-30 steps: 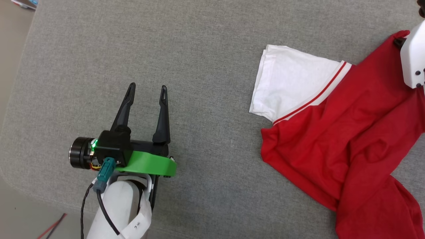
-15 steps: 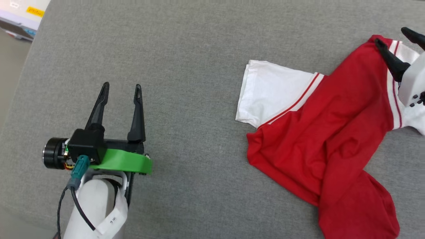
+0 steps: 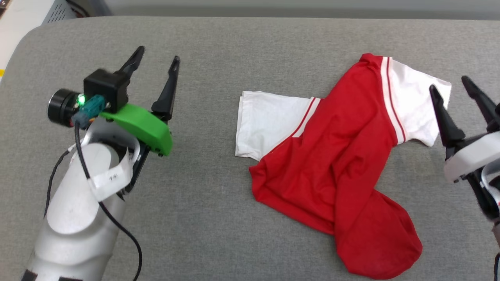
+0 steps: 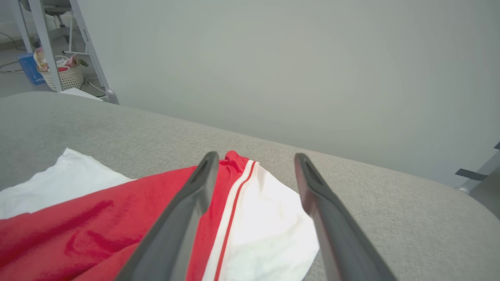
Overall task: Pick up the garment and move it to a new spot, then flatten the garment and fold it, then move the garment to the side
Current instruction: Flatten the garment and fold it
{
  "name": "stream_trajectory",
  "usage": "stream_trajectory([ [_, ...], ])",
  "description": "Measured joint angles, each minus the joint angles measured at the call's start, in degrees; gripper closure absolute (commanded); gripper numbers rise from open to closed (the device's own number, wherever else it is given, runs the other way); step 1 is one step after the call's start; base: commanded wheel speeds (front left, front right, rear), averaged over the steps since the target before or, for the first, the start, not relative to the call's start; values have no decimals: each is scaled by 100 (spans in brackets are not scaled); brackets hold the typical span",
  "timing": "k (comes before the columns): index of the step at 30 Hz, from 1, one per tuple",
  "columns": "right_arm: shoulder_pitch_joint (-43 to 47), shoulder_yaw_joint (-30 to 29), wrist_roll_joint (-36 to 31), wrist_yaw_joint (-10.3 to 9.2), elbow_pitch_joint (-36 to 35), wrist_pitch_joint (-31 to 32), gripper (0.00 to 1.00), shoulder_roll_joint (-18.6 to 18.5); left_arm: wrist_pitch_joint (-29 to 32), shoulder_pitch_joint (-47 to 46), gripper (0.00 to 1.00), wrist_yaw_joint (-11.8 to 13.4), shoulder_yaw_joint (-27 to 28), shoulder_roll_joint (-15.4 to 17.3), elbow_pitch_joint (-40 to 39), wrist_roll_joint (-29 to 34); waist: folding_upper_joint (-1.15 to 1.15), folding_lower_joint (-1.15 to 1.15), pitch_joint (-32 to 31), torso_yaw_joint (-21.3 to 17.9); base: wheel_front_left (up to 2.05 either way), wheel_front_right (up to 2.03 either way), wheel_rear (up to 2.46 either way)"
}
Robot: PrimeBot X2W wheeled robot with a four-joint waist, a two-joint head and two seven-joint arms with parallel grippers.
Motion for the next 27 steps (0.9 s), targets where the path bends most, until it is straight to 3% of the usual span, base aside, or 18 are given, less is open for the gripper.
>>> stream_trajectory([
  [3, 593, -415, -486, 0, -497, 186, 0, 275, 795, -570, 0, 0, -672, 289, 164, -688, 0, 0, -74, -161, 0, 0, 0],
  [7, 1104, -789, -544, 0, -1071, 463, 0, 530, 1919, -1316, 0, -1, -1506, 605, 425, -1569, 0, 0, -100, -320, 0, 0, 0],
  [15, 1462, -994, -1080, 0, -1902, 875, 0, 806, 4068, -2660, 0, -1, -3016, 702, 1087, -2944, 0, 0, 150, -486, 0, 0, 0],
  [20, 1430, -950, -1116, 0, -2084, 980, 0, 884, 4663, -3264, 0, -1, -3635, 653, 1562, -3332, 0, 0, 430, -606, 0, 0, 0],
  [27, 1156, -853, -1138, 0, -2097, 984, 0, 968, 4866, -3643, 0, -1, -4153, 503, 2323, -3607, 0, 0, 858, -790, 0, 0, 0],
])
